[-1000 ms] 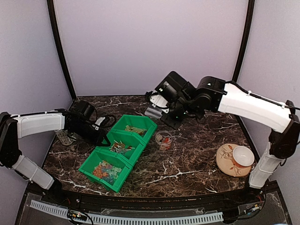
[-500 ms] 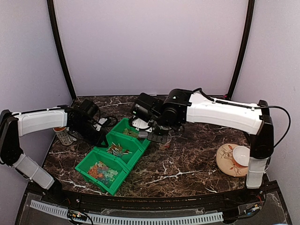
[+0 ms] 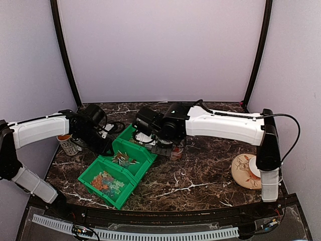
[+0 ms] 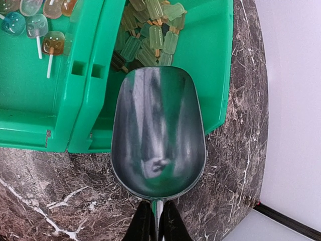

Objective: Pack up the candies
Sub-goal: Move the packing bottle to the center of the board.

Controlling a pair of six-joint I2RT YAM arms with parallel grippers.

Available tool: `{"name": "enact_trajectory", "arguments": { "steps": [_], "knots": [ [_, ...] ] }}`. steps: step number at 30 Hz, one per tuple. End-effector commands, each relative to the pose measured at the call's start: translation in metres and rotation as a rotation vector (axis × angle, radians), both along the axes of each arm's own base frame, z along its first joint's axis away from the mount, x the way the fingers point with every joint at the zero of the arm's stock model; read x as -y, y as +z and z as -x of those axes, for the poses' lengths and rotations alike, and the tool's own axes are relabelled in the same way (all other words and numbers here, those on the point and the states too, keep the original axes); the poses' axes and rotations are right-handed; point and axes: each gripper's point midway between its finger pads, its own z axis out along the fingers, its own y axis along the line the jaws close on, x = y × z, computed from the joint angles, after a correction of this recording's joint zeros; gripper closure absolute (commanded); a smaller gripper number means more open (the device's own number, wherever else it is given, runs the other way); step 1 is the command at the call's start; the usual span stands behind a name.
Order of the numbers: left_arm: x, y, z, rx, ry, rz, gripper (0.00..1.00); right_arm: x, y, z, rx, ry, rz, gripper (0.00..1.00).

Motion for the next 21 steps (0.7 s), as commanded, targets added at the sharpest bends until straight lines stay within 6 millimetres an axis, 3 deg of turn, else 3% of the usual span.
{"name": "enact_trajectory", "arguments": {
  "steps": [1,4,12,21],
  "knots": [
    [0.012,0.05,-0.016,0.137,0.036,0.123,1.0,-0.004,0.013,-0.002,0.038,0.007,-0.012,1.0],
    [0.007,0.057,-0.021,0.177,0.06,0.109,1.0,-0.005,0.018,-0.004,0.051,0.011,-0.025,1.0],
    [-0.018,0.038,-0.019,0.113,0.09,-0.067,1.0,-0.007,0.022,-0.006,0.06,0.013,-0.033,1.0],
    [-0.002,0.017,-0.026,0.052,0.047,-0.055,1.0,-0.003,0.016,-0.003,0.049,0.007,-0.019,1.0]
  ]
}}
